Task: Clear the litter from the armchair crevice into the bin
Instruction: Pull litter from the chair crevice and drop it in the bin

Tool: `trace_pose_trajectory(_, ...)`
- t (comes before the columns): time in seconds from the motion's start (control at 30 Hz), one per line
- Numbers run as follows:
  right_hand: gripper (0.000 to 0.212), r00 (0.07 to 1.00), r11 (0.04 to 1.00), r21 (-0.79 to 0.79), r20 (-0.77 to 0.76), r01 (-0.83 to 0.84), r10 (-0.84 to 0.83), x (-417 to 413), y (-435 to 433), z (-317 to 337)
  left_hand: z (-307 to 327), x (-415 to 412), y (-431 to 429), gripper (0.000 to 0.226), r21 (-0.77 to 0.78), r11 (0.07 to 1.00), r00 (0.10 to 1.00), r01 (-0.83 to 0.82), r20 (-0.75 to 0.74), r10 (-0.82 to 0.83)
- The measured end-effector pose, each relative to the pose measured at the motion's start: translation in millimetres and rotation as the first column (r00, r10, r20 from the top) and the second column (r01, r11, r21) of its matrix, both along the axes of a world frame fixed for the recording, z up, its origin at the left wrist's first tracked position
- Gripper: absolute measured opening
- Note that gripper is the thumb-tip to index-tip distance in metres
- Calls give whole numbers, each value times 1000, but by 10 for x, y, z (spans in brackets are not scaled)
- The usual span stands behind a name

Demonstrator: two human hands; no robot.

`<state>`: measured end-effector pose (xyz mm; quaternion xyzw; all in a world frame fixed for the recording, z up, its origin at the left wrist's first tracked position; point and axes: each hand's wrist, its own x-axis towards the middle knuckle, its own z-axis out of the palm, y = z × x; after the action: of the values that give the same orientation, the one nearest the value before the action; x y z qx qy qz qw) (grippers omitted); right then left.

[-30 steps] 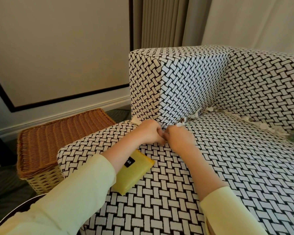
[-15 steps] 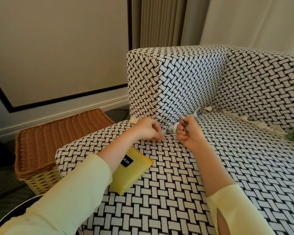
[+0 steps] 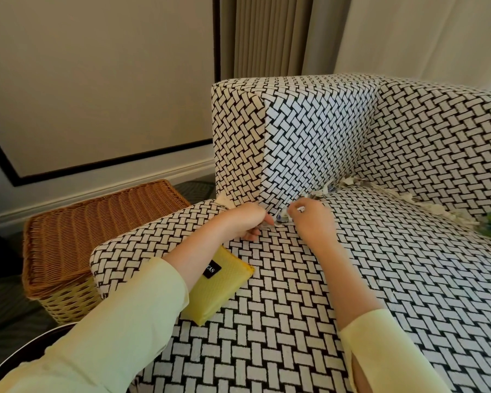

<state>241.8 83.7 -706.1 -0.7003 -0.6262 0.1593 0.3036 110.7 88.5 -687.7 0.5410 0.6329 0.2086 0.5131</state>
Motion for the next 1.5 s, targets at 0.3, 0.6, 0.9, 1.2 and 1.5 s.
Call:
trace_pose_trajectory(0.3, 34, 916, 986, -149, 383, -69, 122, -77, 4, -5, -54, -40, 38, 22, -21, 998, 996, -58, 65, 59)
trace_pose_trajectory(0.6, 28, 998, 998, 52, -68, 19, -16, -33, 36, -74, 34, -83, -28, 24, -47, 998, 984, -35, 172, 42)
trace_pose_trajectory(0.9, 32, -198, 881, -252, -915, -402, -352, -219, -83, 89, 188, -58, -96, 36, 183, 966, 915, -180, 392, 96)
trace_pose_trajectory(1.2, 34, -357, 829, -252, -812, -499, -461, -430, -268, 201, 129, 31, -328, 43, 587, 797, 988, 142, -41, -146)
trace_pose_trajectory(1.5, 23, -425, 858, -249, -786, -449, -450, -516, -260, 187, 138, -143, -271, 45, 635, 754, 976, 168, 0, -217)
